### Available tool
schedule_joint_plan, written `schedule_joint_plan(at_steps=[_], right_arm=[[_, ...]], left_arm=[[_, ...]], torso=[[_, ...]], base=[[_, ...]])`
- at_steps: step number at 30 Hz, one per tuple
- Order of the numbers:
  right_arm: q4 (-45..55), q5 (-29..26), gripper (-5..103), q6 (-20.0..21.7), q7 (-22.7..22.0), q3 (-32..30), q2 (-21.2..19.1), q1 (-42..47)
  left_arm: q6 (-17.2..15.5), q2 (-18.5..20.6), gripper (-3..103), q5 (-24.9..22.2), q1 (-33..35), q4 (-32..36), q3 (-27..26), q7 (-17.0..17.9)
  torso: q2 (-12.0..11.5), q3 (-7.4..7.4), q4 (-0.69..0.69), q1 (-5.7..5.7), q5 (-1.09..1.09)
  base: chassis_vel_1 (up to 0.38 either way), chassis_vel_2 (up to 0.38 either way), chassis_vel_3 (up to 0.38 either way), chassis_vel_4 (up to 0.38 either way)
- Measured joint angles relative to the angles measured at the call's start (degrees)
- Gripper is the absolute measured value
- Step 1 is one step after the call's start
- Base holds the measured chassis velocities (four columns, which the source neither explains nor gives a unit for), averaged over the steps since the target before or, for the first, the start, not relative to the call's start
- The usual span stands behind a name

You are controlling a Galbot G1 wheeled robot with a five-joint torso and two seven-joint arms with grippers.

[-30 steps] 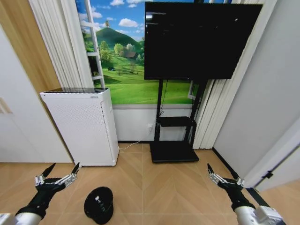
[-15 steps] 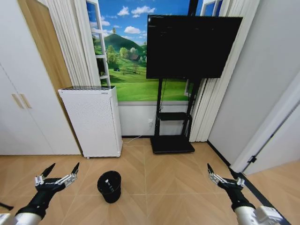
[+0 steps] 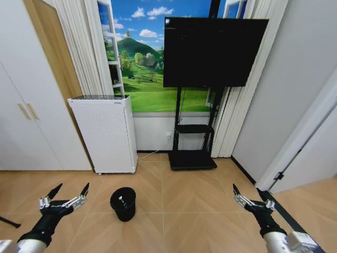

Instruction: Pick up the trash bin and place the garbage on the floor into it.

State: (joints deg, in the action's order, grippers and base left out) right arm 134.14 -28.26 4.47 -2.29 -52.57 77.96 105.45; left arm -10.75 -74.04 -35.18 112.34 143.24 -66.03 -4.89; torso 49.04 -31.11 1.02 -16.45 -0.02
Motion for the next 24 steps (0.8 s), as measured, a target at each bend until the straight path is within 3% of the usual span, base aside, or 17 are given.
schedule_joint_plan(at_steps=[13, 15, 18, 20, 24], right_arm=[[0.0, 0.0, 100, 0.0, 0.0, 0.0, 0.0, 0.01], [0.01, 0.0, 100, 0.0, 0.0, 0.0, 0.01, 0.0], [0.01, 0.0, 100, 0.0, 0.0, 0.0, 0.0, 0.0], [0.02, 0.0, 100, -0.01, 0.0, -0.01, 0.01, 0.02], [0.01, 0.0, 100, 0.0, 0.0, 0.0, 0.01, 0.03]], left_arm=[[0.0, 0.0, 100, 0.0, 0.0, 0.01, 0.0, -0.05], [0.0, 0.0, 100, 0.0, 0.01, 0.0, 0.0, -0.03], [0.0, 0.0, 100, 0.0, 0.01, 0.01, 0.0, -0.03], [0.0, -0.01, 100, 0.01, 0.01, 0.0, -0.01, -0.04], [0.0, 0.0, 100, 0.0, 0.01, 0.01, -0.02, -0.04]], torso=[[-0.01, -0.01, 0.0, -0.01, 0.05], [-0.01, 0.0, -0.02, 0.0, -0.03], [-0.02, 0.0, -0.01, -0.01, 0.07], [0.0, 0.02, -0.03, 0.03, -0.06], [0.01, 0.03, 0.0, 0.04, 0.07]], base=[[0.323, -0.324, -0.318, 0.326], [0.368, -0.355, -0.368, 0.355], [0.374, -0.367, -0.364, 0.382], [0.329, -0.355, -0.329, 0.327], [0.23, -0.184, -0.259, 0.227]])
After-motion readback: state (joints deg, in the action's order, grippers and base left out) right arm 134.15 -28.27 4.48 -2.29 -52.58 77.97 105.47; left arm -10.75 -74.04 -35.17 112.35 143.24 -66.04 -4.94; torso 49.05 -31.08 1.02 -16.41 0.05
